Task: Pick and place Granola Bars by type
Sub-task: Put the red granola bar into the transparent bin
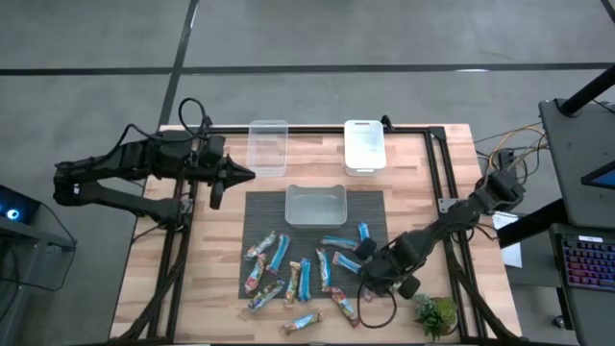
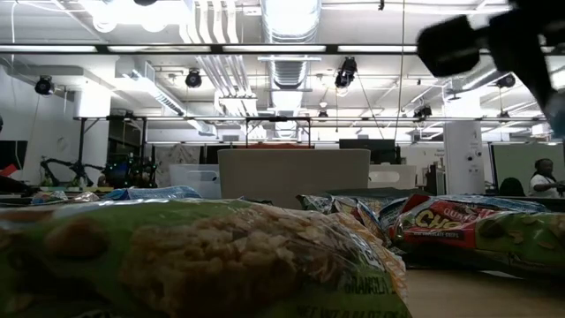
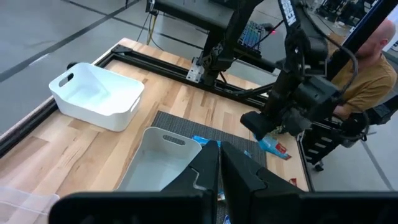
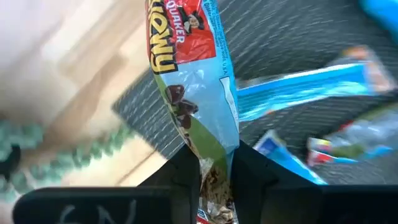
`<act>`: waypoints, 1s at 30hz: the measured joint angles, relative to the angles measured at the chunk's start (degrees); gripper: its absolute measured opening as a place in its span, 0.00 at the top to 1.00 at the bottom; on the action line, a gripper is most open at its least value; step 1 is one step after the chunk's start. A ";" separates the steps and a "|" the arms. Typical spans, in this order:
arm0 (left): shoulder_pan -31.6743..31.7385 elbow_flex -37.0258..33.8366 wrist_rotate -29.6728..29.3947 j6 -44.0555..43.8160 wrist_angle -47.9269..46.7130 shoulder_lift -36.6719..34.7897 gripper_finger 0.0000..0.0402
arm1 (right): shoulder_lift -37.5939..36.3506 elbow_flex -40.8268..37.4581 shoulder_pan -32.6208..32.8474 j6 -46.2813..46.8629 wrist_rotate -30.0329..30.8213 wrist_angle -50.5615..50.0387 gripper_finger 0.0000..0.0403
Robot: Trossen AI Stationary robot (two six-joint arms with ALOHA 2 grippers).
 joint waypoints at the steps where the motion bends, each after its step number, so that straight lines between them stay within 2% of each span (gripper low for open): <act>1: 0.01 0.00 -0.02 0.79 0.00 -0.32 1.00 | -0.51 0.38 -0.67 1.45 0.13 0.02 0.86; 8: 0.00 0.00 -0.02 4.62 -0.22 -2.43 1.00 | -4.03 3.25 -6.85 11.27 4.72 -0.04 0.86; 15: 0.00 -1.11 -0.63 6.97 -4.38 -6.41 1.00 | -4.76 10.73 -16.56 17.89 4.70 0.96 0.86; 21: 0.02 -7.00 -5.52 9.43 2.51 -12.79 1.00 | -4.84 16.80 -25.04 18.91 4.32 5.46 0.86; 26: 0.02 -14.26 -9.43 12.25 4.97 -19.23 1.00 | -4.86 18.82 -32.00 19.76 4.01 11.55 0.86; 30: 0.02 -20.21 -9.63 10.92 8.27 -24.29 1.00 | -4.53 18.88 -36.92 20.89 0.33 14.05 0.86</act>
